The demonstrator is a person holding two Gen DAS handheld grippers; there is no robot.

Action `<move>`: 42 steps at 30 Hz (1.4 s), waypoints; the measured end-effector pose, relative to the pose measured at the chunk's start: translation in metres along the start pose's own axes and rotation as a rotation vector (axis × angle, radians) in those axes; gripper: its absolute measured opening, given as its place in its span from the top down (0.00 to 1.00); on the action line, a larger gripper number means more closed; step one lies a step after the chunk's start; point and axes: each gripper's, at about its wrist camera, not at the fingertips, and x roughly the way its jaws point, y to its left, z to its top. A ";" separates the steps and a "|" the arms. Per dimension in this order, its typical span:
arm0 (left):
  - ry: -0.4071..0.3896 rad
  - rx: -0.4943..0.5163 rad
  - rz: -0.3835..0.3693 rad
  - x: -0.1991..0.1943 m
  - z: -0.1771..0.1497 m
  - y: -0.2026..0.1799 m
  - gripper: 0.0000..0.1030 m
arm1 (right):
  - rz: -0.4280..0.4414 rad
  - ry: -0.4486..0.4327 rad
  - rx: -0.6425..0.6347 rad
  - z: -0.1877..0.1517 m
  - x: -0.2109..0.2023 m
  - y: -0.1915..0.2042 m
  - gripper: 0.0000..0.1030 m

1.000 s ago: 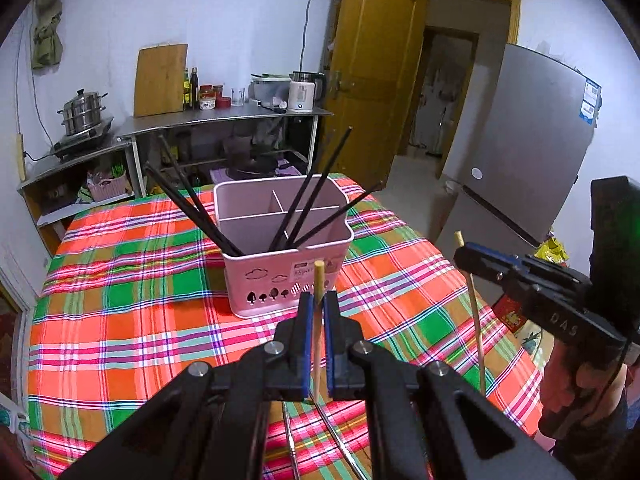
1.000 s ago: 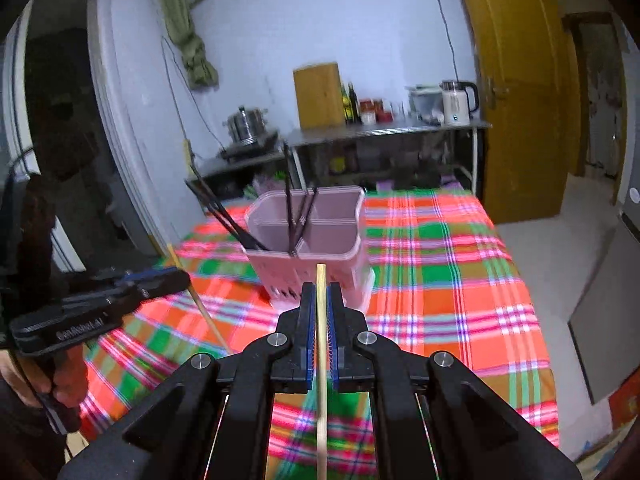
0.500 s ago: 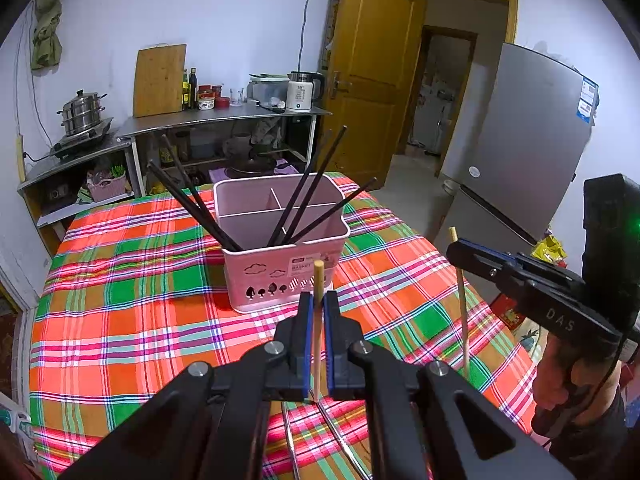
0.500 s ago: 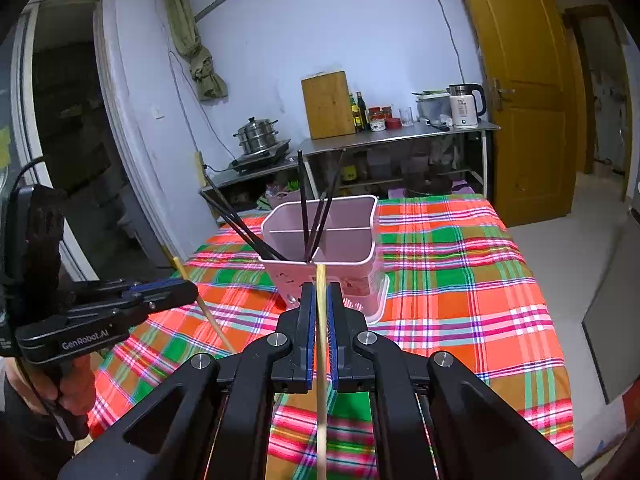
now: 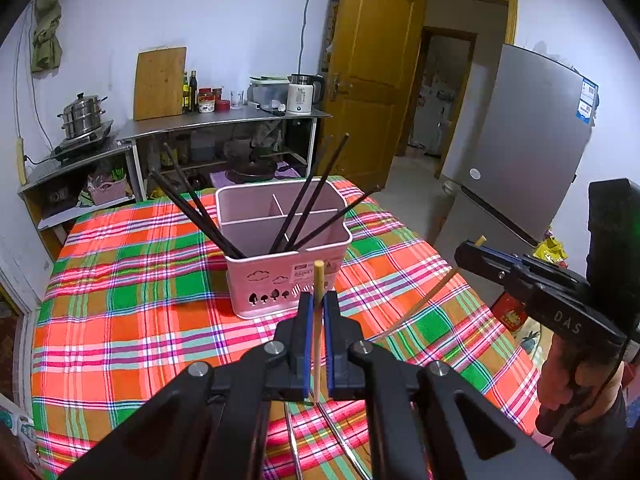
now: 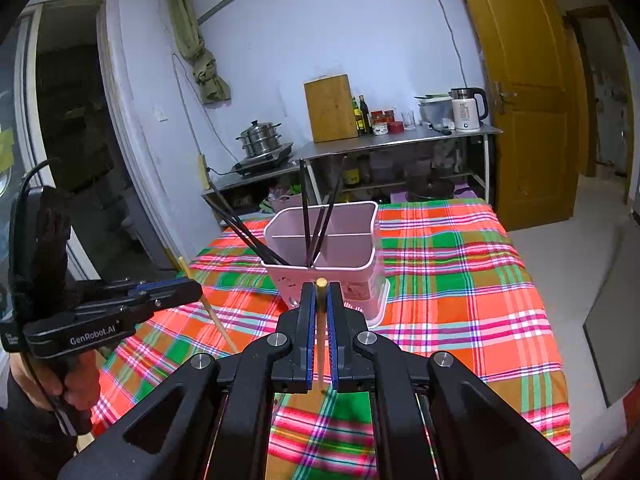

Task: Organize utensils
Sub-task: 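Lower both wooden chopsticks into the basket and open both tools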

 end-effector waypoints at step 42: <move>-0.141 -0.070 0.061 0.046 0.081 0.065 0.95 | -0.020 -0.134 -0.065 0.064 0.081 0.041 0.95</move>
